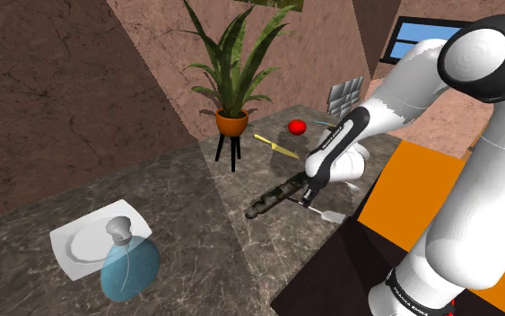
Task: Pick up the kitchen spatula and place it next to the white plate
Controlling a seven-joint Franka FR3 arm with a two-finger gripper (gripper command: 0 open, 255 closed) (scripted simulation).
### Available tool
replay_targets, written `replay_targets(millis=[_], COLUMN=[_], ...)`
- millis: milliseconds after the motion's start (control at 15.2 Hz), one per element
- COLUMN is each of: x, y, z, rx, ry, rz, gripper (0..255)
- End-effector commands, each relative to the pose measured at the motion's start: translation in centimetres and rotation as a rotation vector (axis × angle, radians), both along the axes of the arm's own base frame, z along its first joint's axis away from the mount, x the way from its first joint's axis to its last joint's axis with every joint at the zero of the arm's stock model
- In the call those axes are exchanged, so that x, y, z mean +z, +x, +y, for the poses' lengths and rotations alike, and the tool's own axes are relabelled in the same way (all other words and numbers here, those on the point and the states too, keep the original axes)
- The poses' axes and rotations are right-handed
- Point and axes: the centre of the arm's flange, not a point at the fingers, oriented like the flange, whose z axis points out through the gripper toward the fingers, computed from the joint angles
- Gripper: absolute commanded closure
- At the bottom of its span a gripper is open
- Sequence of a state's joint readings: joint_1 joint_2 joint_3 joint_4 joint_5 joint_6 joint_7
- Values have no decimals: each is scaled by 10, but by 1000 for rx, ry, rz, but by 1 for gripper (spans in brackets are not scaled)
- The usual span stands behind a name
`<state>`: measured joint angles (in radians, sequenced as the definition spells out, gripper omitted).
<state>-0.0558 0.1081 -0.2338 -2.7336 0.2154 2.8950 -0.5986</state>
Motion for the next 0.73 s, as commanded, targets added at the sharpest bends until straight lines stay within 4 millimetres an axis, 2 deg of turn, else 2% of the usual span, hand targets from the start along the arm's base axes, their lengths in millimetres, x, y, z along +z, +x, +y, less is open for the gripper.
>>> replay_targets(millis=[0, 660], x=[10, 63], y=[1, 1], z=[0, 0], rx=[1, 1], ry=[0, 0], rz=[1, 1], gripper=[255, 255])
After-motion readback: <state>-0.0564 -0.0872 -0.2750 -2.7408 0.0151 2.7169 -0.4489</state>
